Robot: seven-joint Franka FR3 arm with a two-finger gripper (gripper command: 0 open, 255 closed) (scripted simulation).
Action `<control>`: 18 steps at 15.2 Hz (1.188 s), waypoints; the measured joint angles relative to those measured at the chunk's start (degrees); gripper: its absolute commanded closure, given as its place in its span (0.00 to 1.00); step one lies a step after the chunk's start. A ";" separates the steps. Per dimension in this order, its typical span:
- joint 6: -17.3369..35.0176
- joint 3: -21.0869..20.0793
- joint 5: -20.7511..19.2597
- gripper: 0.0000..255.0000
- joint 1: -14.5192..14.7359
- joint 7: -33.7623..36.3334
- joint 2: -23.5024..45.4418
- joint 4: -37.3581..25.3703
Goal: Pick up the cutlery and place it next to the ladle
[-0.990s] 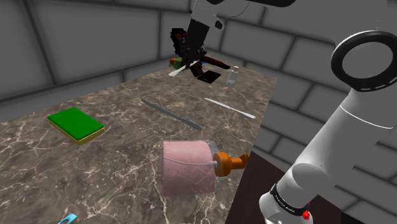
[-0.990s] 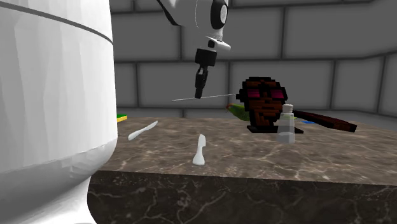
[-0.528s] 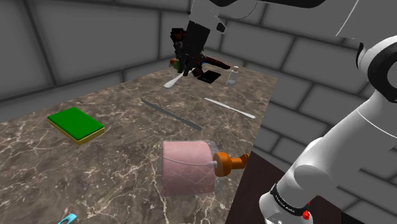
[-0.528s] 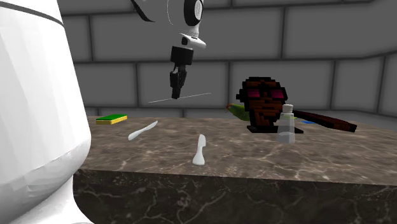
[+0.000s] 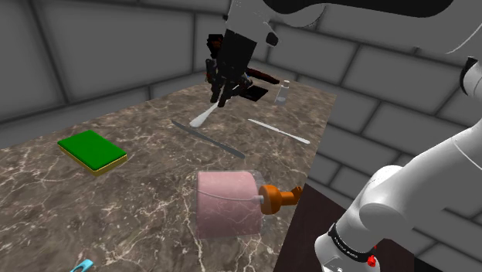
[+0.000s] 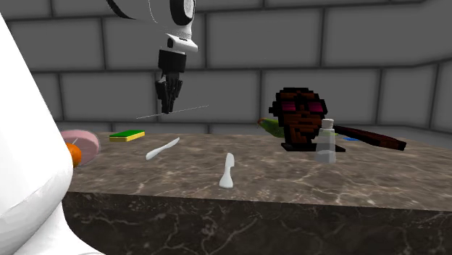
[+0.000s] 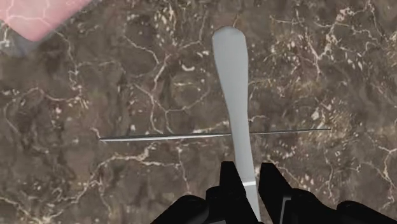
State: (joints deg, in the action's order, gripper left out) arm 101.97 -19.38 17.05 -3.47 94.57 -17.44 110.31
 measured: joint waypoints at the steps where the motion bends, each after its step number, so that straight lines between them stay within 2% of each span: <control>1: 0.30 -0.76 0.36 1.00 0.53 1.10 -0.95 0.90; 10: 1.94 -8.37 3.26 1.00 5.02 11.94 -6.57 4.85; 18: 2.74 -16.76 4.38 1.00 7.79 22.91 -7.02 2.77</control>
State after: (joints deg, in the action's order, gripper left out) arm 104.71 -36.14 21.43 4.32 117.47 -24.46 113.08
